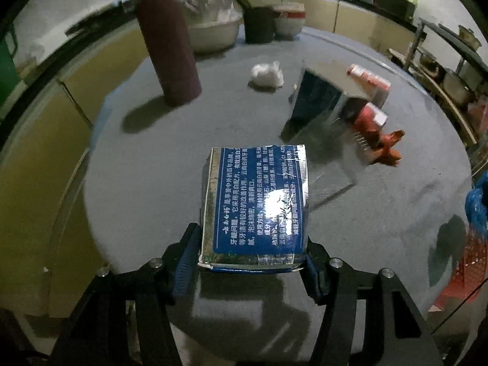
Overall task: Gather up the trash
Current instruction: 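Drop the blue bag into the red basket with the right tool while the left tool carries the toothpaste box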
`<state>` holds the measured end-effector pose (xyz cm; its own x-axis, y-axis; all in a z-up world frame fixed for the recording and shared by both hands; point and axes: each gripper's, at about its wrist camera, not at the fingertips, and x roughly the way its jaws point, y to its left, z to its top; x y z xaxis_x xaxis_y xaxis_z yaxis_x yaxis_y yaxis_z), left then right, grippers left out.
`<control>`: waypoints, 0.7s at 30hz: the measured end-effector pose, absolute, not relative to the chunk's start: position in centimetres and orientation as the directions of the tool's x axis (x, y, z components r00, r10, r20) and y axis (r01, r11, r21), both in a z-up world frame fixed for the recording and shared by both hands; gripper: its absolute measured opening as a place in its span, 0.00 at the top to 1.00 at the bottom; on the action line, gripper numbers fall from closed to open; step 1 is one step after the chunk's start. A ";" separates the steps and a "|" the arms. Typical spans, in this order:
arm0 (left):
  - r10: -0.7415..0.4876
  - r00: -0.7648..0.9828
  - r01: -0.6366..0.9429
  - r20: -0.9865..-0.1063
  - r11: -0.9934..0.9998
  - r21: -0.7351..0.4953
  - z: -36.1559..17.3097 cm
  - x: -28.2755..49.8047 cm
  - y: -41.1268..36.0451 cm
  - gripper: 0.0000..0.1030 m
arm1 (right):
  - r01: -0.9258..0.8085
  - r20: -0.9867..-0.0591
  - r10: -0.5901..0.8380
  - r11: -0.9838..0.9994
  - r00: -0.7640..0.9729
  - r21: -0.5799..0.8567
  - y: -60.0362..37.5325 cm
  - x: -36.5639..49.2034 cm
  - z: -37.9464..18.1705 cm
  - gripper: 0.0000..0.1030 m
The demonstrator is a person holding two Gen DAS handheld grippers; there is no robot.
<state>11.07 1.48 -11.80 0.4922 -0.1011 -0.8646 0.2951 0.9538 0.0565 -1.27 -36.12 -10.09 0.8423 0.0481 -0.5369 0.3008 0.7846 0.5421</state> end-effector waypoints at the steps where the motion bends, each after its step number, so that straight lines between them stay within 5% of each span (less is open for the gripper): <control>1: -0.110 0.515 0.311 -0.850 0.948 0.066 -11.1 10.2 1.3 0.40 | 0.310 -0.533 0.034 0.781 0.846 0.542 -36.7 -1.8 -10.0 0.43; 7: -0.281 0.545 0.531 -0.790 0.845 0.066 -7.5 6.2 -5.7 0.40 | 0.435 -0.525 -0.132 0.743 0.841 0.509 -41.3 -7.3 -9.0 0.43; 14: -0.503 0.260 0.846 -0.824 0.530 -0.056 -8.4 0.3 -20.2 0.40 | 0.618 -0.571 -0.312 0.621 0.759 0.482 -46.6 -16.3 -10.1 0.43; 21: -0.545 0.026 0.943 -0.838 0.292 -0.160 -9.8 -5.8 -32.2 0.39 | 0.699 -0.603 -0.372 0.500 0.706 0.511 -49.9 -22.5 -12.5 0.40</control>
